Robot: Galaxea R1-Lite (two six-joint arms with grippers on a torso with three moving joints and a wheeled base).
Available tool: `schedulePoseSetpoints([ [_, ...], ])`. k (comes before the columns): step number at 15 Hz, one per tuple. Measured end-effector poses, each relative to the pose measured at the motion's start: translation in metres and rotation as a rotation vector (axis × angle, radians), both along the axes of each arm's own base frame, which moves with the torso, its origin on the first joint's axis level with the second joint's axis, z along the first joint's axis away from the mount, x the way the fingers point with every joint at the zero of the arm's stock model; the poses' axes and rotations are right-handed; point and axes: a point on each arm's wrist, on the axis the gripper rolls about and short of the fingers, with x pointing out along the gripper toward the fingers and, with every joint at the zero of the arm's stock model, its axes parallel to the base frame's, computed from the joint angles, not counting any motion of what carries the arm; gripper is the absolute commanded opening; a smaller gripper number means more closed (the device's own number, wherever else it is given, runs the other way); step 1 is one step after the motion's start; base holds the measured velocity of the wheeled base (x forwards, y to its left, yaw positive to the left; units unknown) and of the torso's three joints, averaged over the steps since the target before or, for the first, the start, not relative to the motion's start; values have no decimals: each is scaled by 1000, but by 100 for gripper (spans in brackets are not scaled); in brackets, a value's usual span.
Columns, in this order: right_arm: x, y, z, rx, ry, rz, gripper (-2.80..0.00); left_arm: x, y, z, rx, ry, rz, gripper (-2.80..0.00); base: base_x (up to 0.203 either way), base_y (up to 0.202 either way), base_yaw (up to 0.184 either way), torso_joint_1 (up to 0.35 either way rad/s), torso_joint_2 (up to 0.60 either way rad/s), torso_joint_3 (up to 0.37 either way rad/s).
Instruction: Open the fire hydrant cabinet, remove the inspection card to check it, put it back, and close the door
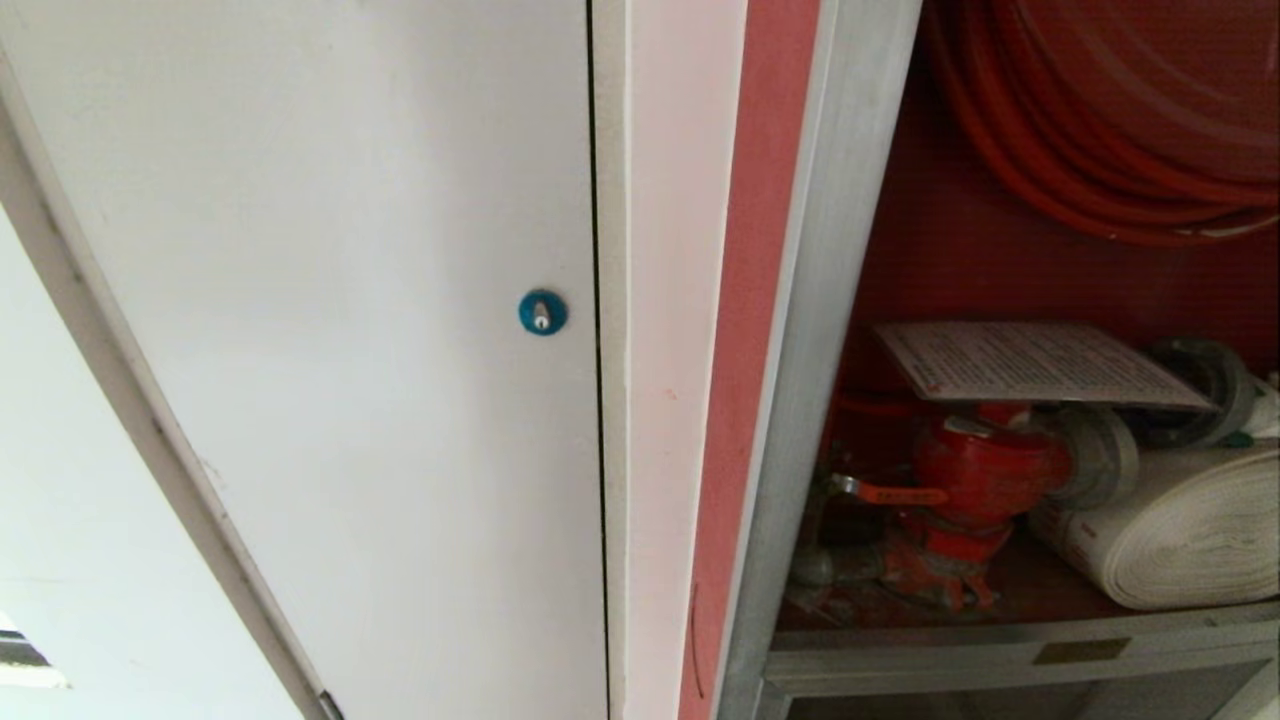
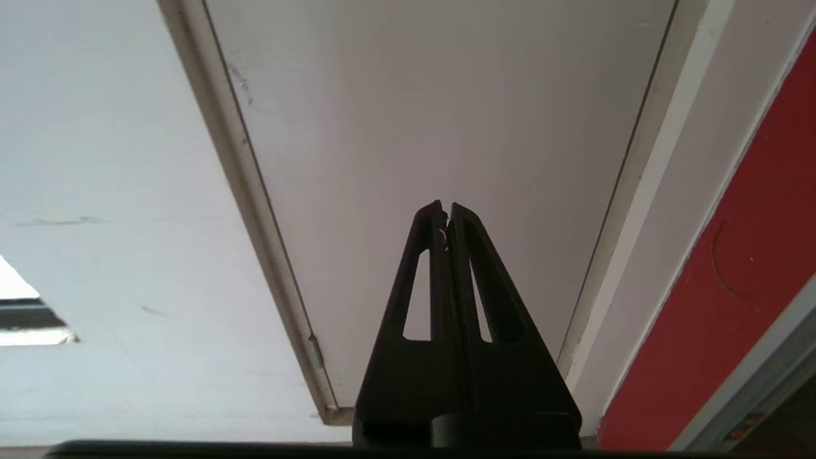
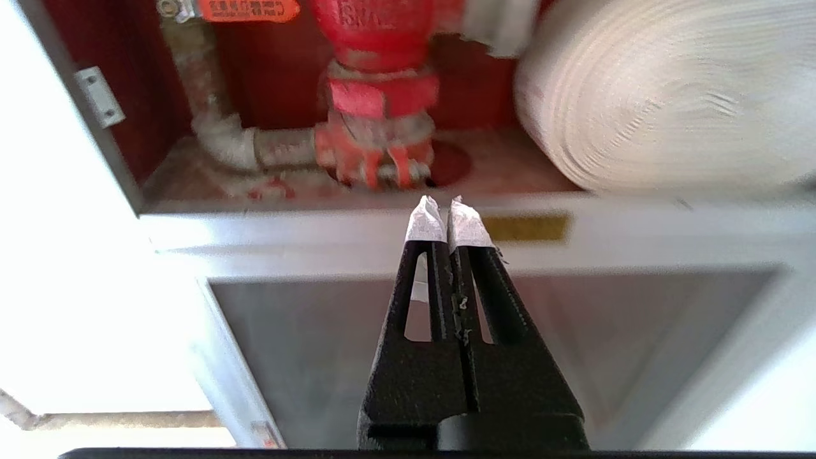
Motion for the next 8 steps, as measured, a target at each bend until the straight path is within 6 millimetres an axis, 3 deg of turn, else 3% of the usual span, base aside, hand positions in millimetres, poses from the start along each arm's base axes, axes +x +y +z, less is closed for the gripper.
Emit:
schedulePoseSetpoints([
  [8,0,0,0,0,0,0,-280,0,0,0,-2,0,0,-280,-196,0,1,4,3,4],
])
